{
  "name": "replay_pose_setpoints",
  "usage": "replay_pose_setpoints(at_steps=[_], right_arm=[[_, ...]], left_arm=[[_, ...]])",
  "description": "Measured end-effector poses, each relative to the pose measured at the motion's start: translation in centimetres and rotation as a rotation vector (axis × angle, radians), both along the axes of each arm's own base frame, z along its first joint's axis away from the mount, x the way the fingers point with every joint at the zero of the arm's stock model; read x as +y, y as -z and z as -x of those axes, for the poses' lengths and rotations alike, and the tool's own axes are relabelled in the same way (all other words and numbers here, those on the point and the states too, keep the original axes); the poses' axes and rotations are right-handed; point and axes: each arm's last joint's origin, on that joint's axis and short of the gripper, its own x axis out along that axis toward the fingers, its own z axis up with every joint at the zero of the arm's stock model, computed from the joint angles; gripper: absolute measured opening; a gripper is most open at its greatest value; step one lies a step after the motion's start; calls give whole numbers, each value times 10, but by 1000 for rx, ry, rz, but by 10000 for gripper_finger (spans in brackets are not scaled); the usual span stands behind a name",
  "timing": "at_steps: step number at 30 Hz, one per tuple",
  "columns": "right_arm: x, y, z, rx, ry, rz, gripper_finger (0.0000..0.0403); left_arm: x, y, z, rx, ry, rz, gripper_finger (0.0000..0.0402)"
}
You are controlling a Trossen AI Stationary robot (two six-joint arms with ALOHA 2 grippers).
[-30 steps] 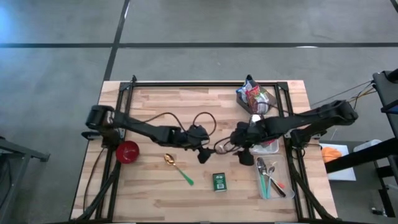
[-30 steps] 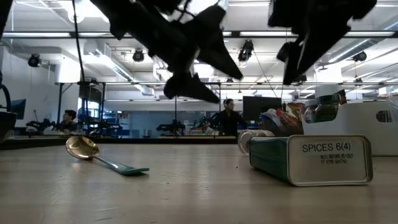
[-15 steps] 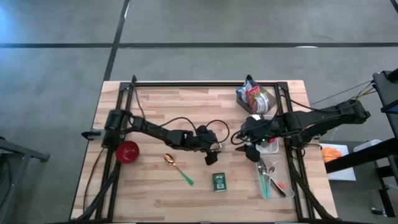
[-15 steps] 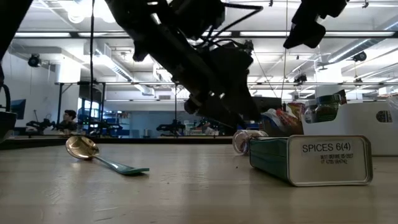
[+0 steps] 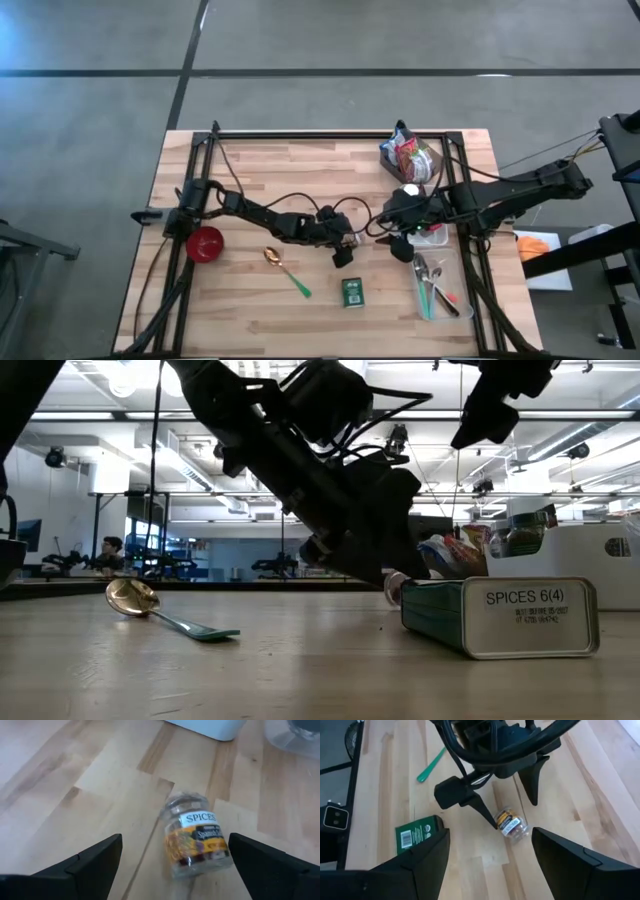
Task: Pick & Place Food Item
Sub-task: Put the brown seasoning bottle into the white bin
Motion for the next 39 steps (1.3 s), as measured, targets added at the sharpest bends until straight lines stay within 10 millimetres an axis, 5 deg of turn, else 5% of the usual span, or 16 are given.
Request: replay_pose_setpoints(at_steps=[25,28,39], right_arm=[[0,0,0,-3,25,-22,276],[0,0,0,-2,29,-27,276],[0,0,0,-1,33,-34,276]], left_arm=[[-5,16,-1,25,49,1,175],[-6,16,-2,21,62,19,189],[-4,16,-2,19,61,28,369]])
